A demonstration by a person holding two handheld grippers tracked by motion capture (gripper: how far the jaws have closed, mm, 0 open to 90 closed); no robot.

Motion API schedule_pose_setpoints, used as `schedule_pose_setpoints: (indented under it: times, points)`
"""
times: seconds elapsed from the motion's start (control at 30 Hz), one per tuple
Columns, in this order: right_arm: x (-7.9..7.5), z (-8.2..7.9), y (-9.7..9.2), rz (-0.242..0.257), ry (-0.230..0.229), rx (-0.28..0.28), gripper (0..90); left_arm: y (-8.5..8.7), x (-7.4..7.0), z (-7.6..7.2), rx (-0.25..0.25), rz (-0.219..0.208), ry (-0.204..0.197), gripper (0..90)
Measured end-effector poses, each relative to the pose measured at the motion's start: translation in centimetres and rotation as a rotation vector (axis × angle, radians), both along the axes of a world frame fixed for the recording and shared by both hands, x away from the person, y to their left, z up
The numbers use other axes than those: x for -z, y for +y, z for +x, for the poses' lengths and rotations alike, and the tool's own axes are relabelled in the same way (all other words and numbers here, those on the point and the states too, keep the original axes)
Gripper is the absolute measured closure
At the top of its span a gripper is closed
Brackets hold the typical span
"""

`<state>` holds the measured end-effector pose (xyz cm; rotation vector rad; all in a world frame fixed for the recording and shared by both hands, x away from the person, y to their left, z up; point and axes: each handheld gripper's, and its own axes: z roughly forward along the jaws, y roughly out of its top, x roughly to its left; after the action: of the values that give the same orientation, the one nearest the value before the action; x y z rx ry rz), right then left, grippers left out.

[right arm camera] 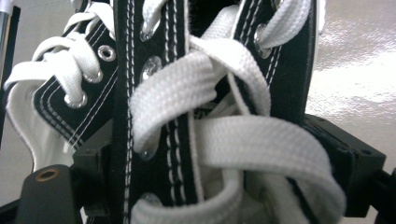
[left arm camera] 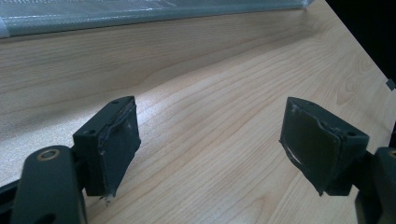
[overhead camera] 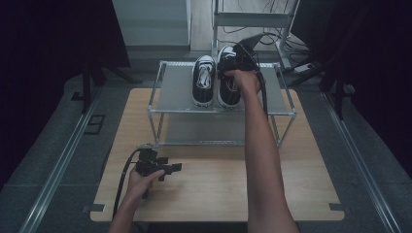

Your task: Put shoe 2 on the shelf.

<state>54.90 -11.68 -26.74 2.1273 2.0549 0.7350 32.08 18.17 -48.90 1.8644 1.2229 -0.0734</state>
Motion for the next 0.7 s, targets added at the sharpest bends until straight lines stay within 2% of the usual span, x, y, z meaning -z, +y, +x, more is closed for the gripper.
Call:
schedule_pose_setpoints:
  times: [0.23, 0.37, 0.53, 0.7]
  points:
    - [1.1, 0.7, 0.3, -0.021, 0.023, 0.037, 15.8, 0.0, 0.0, 0.0, -0.002, 0.003, -0.002, 19.6]
    - [1.7, 1.2, 0.1, -0.018, 0.059, 0.07, 15.5, 0.0, 0.0, 0.0, -0.002, 0.004, -0.001, 19.6]
    - [1.9, 1.4, 0.2, -0.015, 0.068, 0.063, 15.0, -0.1, 0.1, 0.0, 0.001, 0.006, 0.001, 19.6]
    - [2.4, 2.1, 0.3, -0.035, 0.119, 0.067, 13.9, -0.2, 0.1, 0.0, 0.0, 0.004, 0.001, 19.6]
